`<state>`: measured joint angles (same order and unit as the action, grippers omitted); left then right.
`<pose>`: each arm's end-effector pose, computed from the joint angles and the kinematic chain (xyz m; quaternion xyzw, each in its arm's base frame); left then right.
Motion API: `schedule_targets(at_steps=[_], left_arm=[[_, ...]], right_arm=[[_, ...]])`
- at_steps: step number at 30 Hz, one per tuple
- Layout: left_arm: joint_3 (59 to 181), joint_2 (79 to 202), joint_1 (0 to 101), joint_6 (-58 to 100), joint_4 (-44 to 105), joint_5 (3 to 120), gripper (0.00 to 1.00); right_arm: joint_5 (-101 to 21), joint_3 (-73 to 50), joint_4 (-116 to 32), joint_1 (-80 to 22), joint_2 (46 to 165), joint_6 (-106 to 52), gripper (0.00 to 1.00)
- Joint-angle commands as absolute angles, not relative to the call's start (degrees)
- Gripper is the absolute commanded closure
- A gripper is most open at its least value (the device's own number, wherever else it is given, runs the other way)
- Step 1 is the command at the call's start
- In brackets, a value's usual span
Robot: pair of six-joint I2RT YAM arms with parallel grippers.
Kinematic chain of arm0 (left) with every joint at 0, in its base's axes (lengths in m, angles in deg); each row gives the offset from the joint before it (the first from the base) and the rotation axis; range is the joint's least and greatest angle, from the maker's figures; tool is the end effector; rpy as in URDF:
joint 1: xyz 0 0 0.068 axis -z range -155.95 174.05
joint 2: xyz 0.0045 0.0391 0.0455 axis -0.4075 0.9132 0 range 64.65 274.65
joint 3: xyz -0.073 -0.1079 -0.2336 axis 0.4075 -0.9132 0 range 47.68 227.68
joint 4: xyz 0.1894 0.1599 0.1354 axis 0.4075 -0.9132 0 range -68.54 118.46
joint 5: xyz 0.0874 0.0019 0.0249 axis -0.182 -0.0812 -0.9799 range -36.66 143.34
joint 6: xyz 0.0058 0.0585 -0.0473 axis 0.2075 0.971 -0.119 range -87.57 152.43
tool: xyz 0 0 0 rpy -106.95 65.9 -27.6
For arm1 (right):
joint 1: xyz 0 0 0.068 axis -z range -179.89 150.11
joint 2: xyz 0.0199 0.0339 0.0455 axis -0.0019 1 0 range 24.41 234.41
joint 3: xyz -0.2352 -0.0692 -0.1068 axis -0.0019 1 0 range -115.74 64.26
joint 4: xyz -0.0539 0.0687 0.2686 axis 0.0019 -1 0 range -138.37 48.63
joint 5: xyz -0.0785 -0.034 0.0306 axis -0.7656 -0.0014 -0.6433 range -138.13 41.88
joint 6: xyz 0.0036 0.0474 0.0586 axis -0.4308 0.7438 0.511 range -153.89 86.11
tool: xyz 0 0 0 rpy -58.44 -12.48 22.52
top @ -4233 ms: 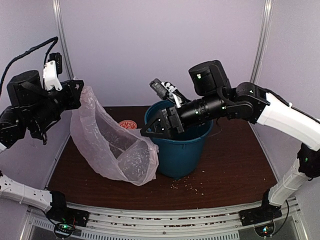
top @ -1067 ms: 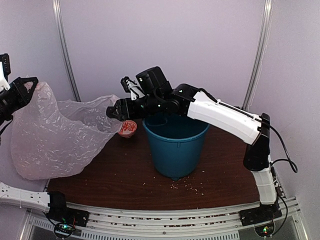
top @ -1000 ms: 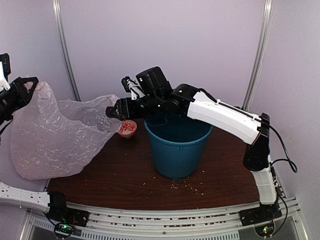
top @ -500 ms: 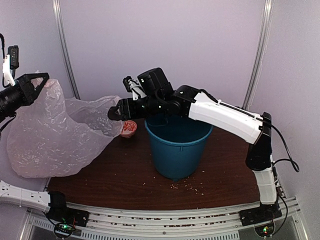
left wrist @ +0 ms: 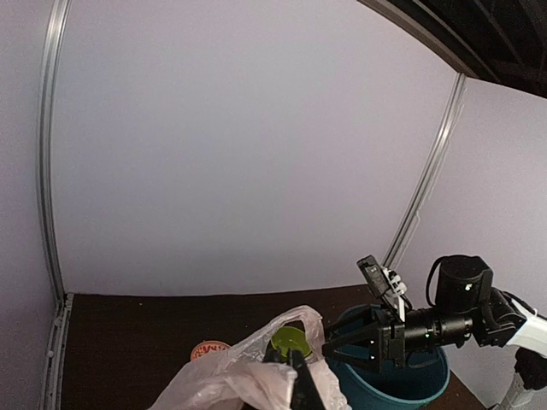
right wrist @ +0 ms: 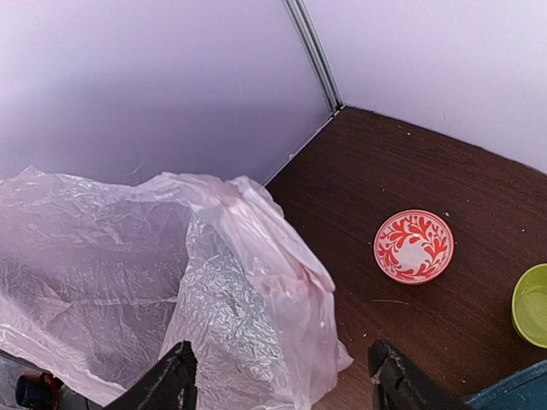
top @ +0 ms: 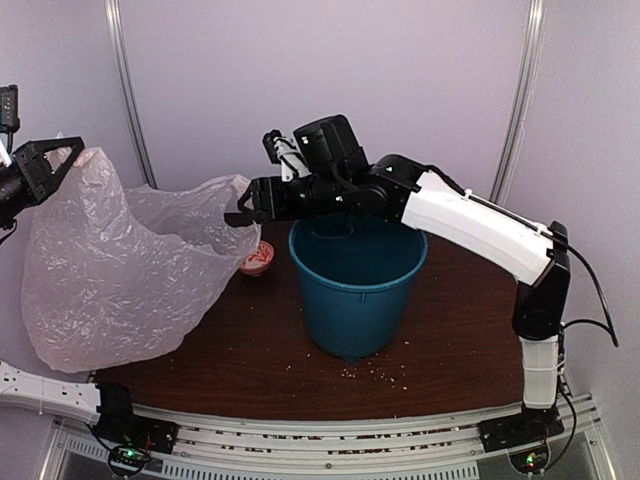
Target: Put the trash bags into the trash bin
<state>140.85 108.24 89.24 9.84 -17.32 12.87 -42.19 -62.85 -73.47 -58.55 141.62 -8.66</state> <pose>0.0722 -0.0576 0.5421 -0.0024 0.6891 -0.3046 0.6575 0.2639 0.4460 0.3965 -0.2660 0.7856 0.4043 0.3856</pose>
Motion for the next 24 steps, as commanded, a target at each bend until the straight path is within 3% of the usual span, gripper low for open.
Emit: schedule_targets(at_steps=[1, 4, 6, 10, 12, 24], left_arm=[[140.98, 109.32, 88.98, 9.73, -17.24, 15.62, 1.00], [141.02, 109.50, 88.99, 9.84, -17.24, 15.65, 1.00], [140.95, 109.20, 88.98, 9.72, -17.32, 15.36, 1.00], [140.31, 108.24, 88.96, 8.99, -17.25, 14.01, 1.00], [140.03, 108.15, 88.98, 8.95, -17.19, 13.14, 1.00], [134.08, 113.33, 88.96, 17.76, -3.97, 5.14, 1.00]], right_arm=[[-40.08, -62.57, -71.92, -58.34, 141.73, -8.77, 0.31], [-37.48, -62.56, -70.27, -58.30, 142.38, -7.82, 0.36], [-36.20, -62.92, -70.14, -58.35, 142.74, -6.94, 0.50], [-36.07, -62.83, -70.39, -58.37, 141.50, -5.84, 0.88], [-36.78, -62.02, -70.59, -58.35, 140.03, -5.12, 0.99], [-36.10, -60.54, -62.12, -58.27, 127.90, -3.69, 1.00]])
